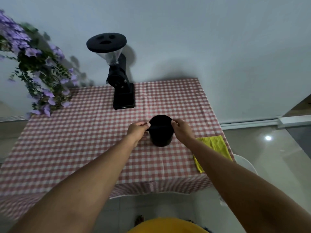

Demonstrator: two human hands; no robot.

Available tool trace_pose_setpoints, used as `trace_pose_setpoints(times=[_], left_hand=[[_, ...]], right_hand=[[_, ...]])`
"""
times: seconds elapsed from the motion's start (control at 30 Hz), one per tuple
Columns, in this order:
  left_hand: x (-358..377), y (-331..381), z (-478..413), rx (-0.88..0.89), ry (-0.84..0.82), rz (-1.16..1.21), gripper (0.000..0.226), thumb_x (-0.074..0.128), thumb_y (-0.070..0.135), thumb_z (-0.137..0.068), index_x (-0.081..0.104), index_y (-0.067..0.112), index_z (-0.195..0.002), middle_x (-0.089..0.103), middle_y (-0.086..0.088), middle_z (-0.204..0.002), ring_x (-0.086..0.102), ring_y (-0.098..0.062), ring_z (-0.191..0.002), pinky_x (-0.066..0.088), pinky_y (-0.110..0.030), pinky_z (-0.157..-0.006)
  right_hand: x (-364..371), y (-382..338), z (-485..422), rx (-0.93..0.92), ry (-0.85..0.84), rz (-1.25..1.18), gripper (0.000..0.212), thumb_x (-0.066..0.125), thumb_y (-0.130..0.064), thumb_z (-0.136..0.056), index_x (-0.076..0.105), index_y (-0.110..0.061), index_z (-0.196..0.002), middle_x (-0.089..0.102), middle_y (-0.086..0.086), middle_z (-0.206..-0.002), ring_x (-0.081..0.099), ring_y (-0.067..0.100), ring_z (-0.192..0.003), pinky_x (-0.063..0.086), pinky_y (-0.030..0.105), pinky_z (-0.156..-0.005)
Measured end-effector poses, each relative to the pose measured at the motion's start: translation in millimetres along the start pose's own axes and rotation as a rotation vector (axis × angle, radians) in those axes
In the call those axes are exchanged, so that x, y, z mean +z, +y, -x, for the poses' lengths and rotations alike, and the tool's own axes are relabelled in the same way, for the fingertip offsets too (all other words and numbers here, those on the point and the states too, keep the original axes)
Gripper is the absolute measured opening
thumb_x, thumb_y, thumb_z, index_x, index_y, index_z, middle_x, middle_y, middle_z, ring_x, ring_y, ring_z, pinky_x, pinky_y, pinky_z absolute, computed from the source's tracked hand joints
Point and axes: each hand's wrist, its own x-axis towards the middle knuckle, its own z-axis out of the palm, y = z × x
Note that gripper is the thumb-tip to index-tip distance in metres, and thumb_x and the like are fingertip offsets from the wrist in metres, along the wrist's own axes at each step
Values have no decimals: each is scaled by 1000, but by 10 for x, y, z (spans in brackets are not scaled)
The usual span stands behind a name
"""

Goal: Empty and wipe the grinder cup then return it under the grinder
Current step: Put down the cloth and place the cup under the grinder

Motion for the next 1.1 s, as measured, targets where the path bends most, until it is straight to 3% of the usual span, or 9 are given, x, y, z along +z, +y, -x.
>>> trace_pose_setpoints(times=[0.2,0.33,0.5,0.6,0.73,0.8,0.9,1.03,1.1], left_hand=[[-15,27,-12,4,-15,16,29,71,15,-93,69,9,-121,75,-8,-106,72,-19,-83,56,-27,-58],[-78,47,-49,14,-33,22,28,68,14,-94,69,9,-121,75,-9,-109,72,-21,-89,59,-29,-66],[-343,116,-191,28,-13,62,26,67,13,-95,70,9,-120,74,-6,-106,71,-19,-86,61,-30,-69],[-596,179,-301,41,24,87,25,67,13,-94,70,8,-118,74,-5,-103,72,-21,-87,61,-31,-70],[-943,272,-475,51,74,128,28,67,10,-94,69,8,-122,74,-10,-112,73,-26,-98,62,-35,-77],[-1108,314,-559,62,95,114,30,65,8,-95,67,10,-125,72,-9,-118,71,-21,-93,61,-28,-69],[-1328,336,-723,63,117,108,40,64,7,-95,60,9,-135,67,-11,-129,69,-19,-99,60,-26,-73],[-1518,350,-908,56,146,111,42,63,5,-95,58,8,-137,68,-13,-128,70,-18,-96,60,-35,-89],[-1586,355,-992,55,154,114,41,63,5,-96,59,7,-137,69,-13,-127,71,-17,-92,60,-35,-88]], right_hand=[[30,-35,16,24,65,0,33,45,-23,-100,62,-17,-128,69,3,-119,61,16,-100,43,25,-74],[86,-145,-31,59,99,18,34,47,-23,-98,63,-19,-127,72,2,-102,63,10,-74,50,25,-62],[260,-404,-155,51,107,-19,32,49,-21,-98,64,-19,-126,72,1,-110,61,4,-71,50,21,-62],[435,-624,-251,39,88,-50,32,49,-19,-97,64,-16,-126,71,0,-101,62,9,-74,54,26,-68],[732,-906,-402,2,32,-63,36,47,-13,-95,61,-15,-128,72,3,-106,66,14,-82,57,30,-72],[880,-1025,-487,-1,19,-67,38,46,-10,-96,58,-15,-131,71,5,-104,62,10,-68,51,24,-58],[1093,-1175,-604,-2,0,-38,39,44,-9,-98,56,-15,-134,73,10,-102,54,6,-56,39,18,-46],[1281,-1324,-718,-6,-2,-57,41,42,-5,-98,54,-13,-136,70,10,-112,66,15,-76,48,17,-52],[1353,-1386,-789,-11,-6,-47,41,42,-6,-98,55,-15,-136,66,9,-123,67,19,-89,52,21,-60]])
